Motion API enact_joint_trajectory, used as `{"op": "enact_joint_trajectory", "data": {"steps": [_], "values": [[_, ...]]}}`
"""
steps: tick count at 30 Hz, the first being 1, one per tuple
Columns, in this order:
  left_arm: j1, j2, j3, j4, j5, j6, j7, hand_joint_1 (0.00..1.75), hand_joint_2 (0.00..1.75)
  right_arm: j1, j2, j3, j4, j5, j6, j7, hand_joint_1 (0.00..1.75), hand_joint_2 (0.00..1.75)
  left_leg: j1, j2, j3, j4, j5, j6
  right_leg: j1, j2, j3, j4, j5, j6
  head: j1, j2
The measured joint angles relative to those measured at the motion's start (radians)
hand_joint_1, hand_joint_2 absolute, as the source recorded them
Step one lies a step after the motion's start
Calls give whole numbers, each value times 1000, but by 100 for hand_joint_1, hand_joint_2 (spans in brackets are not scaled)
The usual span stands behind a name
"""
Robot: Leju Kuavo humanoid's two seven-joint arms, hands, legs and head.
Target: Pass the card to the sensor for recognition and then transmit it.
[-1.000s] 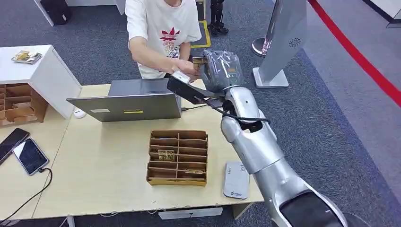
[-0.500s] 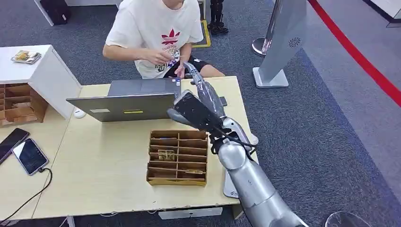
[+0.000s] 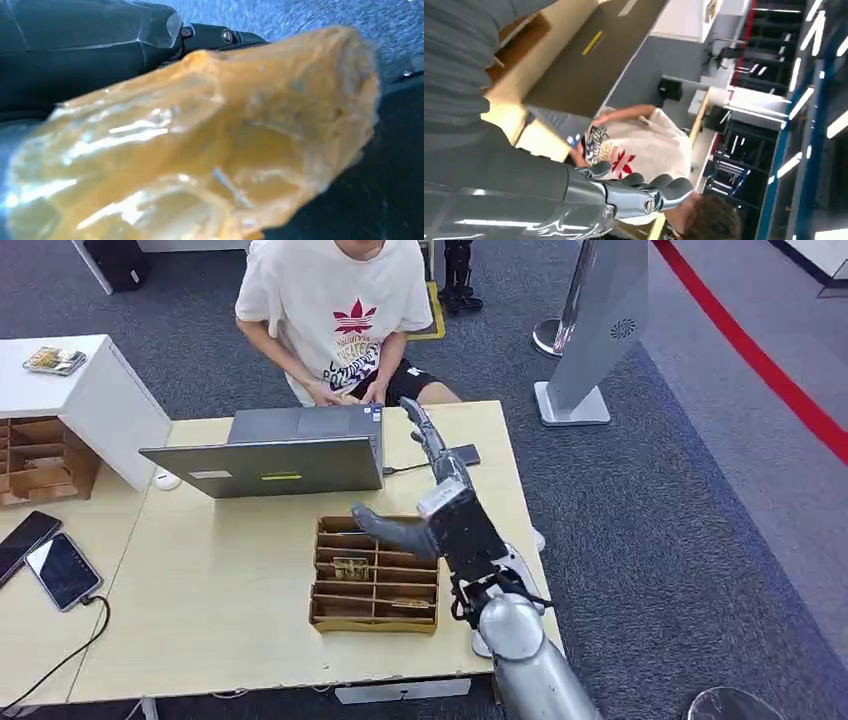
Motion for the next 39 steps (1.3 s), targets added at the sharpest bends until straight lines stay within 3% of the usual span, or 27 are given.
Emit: {"op": "enact_joint_trajectory", "data": {"steps": [4, 5, 6, 7, 12, 20, 24, 25, 33, 39], "values": [[12, 0, 34, 0, 41, 13, -12, 0, 0, 118, -55, 27, -96, 34, -17, -17, 0, 175, 0, 1, 0, 0, -2, 0, 0, 0, 0, 0, -1, 1, 0, 0], [13, 0, 41, 0, 52, 16, -14, 0, 0, 142, -71, 37, -111, 57, -21, -19, 7, 175, 0, 1, 0, 0, -2, 0, 0, 0, 0, 0, -1, 1, 0, 0], [14, 0, 50, 0, 62, 17, -16, 0, 0, 168, -88, 49, -123, 85, -23, -19, 44, 175, 0, 1, 0, 0, -2, 0, 0, 0, 0, 0, -1, 1, 0, 0], [15, 0, 58, 0, 69, 18, -18, 0, 0, 189, -101, 60, -131, 107, -23, -19, 138, 175, 0, 1, 0, 0, -2, 0, 0, 0, 0, -1, -1, 1, 0, 0], [18, 0, 90, 0, 97, 24, -21, 0, 0, 277, -167, 118, -140, 161, -27, -18, 154, 175, 0, 1, 0, 0, -2, 0, 0, 0, 0, 0, -1, 1, 0, 0], [20, -1, 93, 0, 98, 21, -18, 0, 0, 280, -189, 176, -95, 451, -162, 78, 136, 175, 0, 1, 0, 0, -1, 0, 0, 0, 1, 0, -1, 1, 0, 0], [20, -1, 93, 0, 98, 20, -17, 0, 0, 262, -189, 190, -76, 483, -169, 96, 51, 175, 0, 1, 0, 0, -1, 0, 0, 0, 1, 0, -1, 1, 0, 0], [20, -1, 93, 0, 98, 20, -17, 0, 0, 258, -189, 193, -72, 494, -169, 100, 42, 175, 0, 1, 0, 0, -1, 0, 0, 0, 1, 0, -1, 1, 0, 0], [17, -1, 92, 0, 73, 3, 2, 0, 0, 164, -183, 243, 1, 647, -169, 163, 45, 175, 0, 1, 0, 0, -1, 0, 0, 0, 1, 0, -1, 1, 0, 0], [13, 0, 85, 0, 64, -6, 12, 0, 0, 101, -160, 260, 58, 697, -172, 191, 66, 175, 0, 1, 0, 0, -1, 0, 0, 0, 1, 0, 0, 0, 0, 0]]}}
